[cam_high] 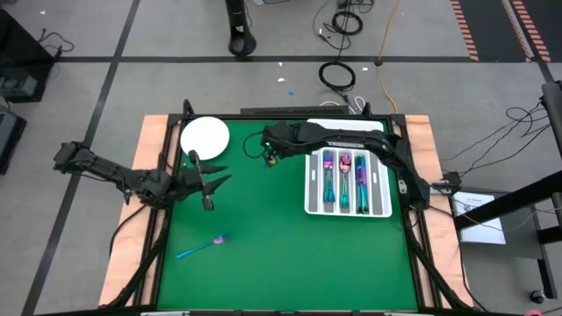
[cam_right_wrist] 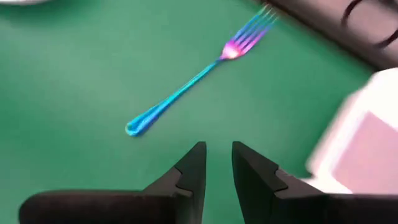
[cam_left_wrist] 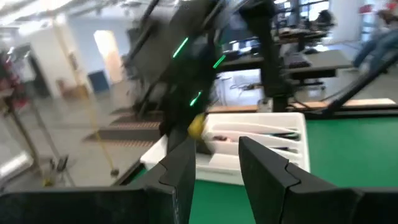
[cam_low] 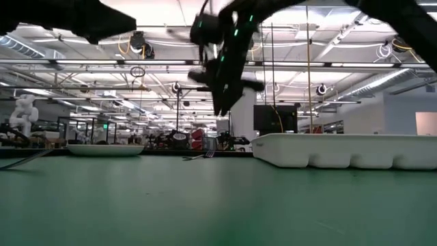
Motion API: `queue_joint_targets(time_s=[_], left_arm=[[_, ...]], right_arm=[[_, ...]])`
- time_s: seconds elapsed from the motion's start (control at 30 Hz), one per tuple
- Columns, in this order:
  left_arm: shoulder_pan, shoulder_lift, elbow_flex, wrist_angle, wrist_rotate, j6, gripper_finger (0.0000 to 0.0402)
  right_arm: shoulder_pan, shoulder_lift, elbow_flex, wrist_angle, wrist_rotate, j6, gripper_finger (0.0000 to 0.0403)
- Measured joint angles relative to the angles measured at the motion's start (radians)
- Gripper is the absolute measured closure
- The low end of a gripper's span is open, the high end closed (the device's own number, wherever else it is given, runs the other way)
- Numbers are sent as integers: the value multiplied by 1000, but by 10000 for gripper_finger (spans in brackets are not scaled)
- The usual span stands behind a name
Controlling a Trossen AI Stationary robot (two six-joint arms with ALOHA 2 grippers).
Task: Sort silverware
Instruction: Put the blue fork into the white cutlery tray
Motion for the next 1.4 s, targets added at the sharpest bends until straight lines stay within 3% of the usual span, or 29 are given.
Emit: queue_joint_targets(time_s=[0.17, 0.33, 0.47, 0.67, 0.8, 1.0, 1.4], left_arm=[[91, 32, 0, -29, 2, -195, 276], [165, 91, 41, -167, 48, -360, 276], [203, 205, 77, -190, 65, -435, 276], [268, 458, 179, -214, 90, -481, 276], [370, 603, 300, -303, 122, -512, 276], [551, 824, 523, -528, 393, -594, 276], [754, 1287, 1022, -879, 445, -571, 276]], right_arm=[[90, -133, 0, -79, 92, -4, 335], [201, -233, -5, -219, 198, 52, 335], [289, -315, -70, -296, 291, 150, 335], [409, -429, -269, -303, 312, 305, 335], [467, -487, -390, -263, 315, 386, 335], [534, -524, -509, -153, 336, 403, 335], [579, -525, -565, -71, 377, 331, 335]])
